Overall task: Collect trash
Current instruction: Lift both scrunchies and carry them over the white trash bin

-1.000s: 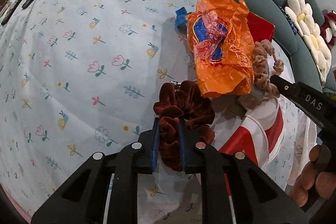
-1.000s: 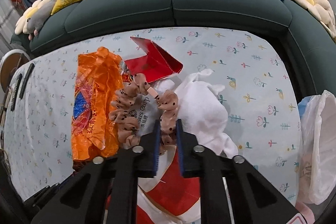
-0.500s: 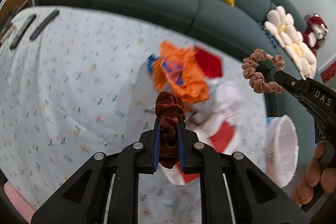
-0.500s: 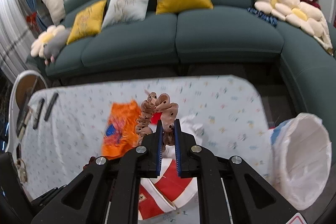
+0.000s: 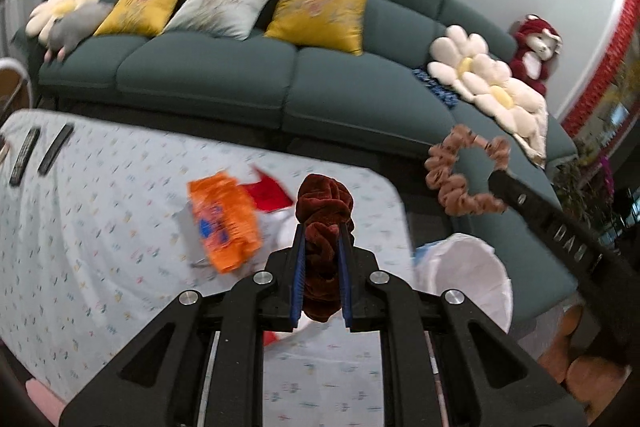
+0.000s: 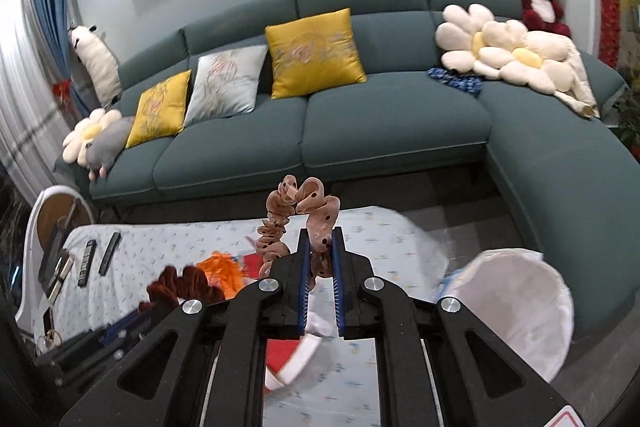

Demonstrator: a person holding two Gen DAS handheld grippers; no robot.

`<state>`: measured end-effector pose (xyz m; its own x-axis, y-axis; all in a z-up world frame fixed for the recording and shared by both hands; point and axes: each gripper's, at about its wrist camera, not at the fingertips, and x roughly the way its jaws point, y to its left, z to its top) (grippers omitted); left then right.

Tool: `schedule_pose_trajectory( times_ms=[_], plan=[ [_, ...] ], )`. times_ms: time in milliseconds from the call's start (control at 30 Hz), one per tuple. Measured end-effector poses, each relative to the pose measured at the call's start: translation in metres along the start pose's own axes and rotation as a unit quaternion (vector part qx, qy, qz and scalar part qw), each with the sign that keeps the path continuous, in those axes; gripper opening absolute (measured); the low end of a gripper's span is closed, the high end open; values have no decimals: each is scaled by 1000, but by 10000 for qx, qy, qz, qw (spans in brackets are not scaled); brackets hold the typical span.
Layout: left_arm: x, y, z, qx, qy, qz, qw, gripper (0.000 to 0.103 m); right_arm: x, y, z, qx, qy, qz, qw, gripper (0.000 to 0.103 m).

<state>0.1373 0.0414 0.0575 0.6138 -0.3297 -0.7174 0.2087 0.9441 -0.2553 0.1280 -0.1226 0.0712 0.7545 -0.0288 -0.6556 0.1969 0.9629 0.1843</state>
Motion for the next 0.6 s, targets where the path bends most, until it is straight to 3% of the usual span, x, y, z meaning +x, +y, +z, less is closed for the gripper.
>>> schedule_pose_trajectory(
  times_ms=[267,600],
  plan=[
    [3,-83,-10,608,12,-324,9976,14,-34,-67,-22,155,-51,-283,9995,10],
    [40,-159,-39,1174,380,-590,9906,14,-42,-145,-58,539,139,-586,9967,10]
  ],
)
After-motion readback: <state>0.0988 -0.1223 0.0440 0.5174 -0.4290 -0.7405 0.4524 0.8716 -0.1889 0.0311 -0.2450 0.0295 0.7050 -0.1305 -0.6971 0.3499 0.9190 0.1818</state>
